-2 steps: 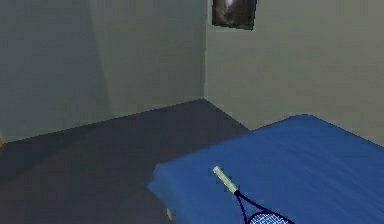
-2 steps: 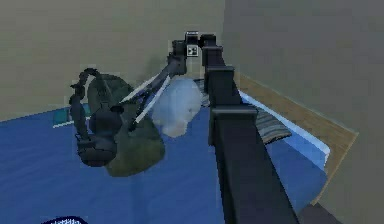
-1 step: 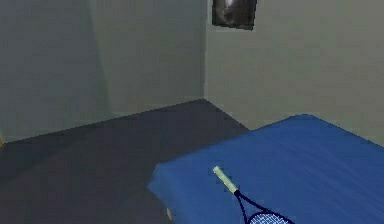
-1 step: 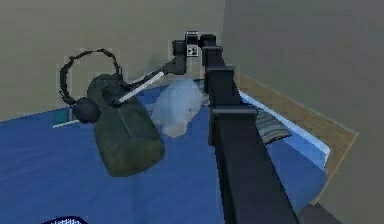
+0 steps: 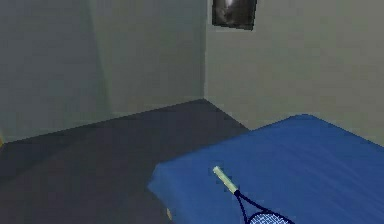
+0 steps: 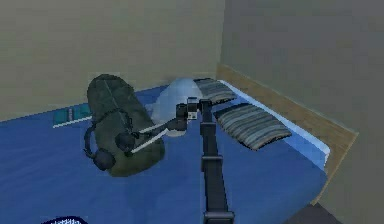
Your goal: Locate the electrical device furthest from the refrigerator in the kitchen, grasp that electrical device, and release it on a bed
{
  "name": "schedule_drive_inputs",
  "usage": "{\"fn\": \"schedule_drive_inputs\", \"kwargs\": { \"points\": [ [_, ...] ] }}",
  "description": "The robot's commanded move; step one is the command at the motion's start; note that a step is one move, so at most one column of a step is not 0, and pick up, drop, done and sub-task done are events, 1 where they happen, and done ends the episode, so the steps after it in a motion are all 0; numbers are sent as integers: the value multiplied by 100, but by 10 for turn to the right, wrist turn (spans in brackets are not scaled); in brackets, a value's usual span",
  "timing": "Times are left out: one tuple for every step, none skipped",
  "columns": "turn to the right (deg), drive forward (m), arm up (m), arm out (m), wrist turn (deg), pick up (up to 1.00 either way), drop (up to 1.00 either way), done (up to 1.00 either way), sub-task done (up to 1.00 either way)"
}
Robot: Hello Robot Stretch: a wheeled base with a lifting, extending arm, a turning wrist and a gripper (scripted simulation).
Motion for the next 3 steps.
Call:
{"fn": "schedule_drive_inputs", "kwargs": {
  "points": [
    [0,0,-32,0,0,0,0,0,0],
    [0,0,0,0,0,0,100,0,0],
    [0,0,10,0,0,0,0,0,0]
  ]
}}
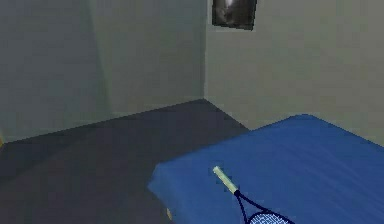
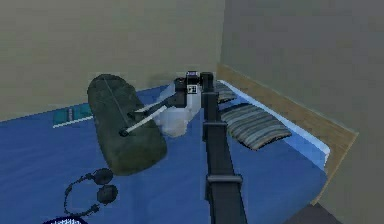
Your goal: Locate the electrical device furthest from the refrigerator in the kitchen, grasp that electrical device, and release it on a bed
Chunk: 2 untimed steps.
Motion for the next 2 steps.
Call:
{"fn": "schedule_drive_inputs", "kwargs": {
  "points": [
    [0,0,0,-8,0,0,0,0,0],
    [0,0,0,0,0,0,0,100,0]
  ]
}}
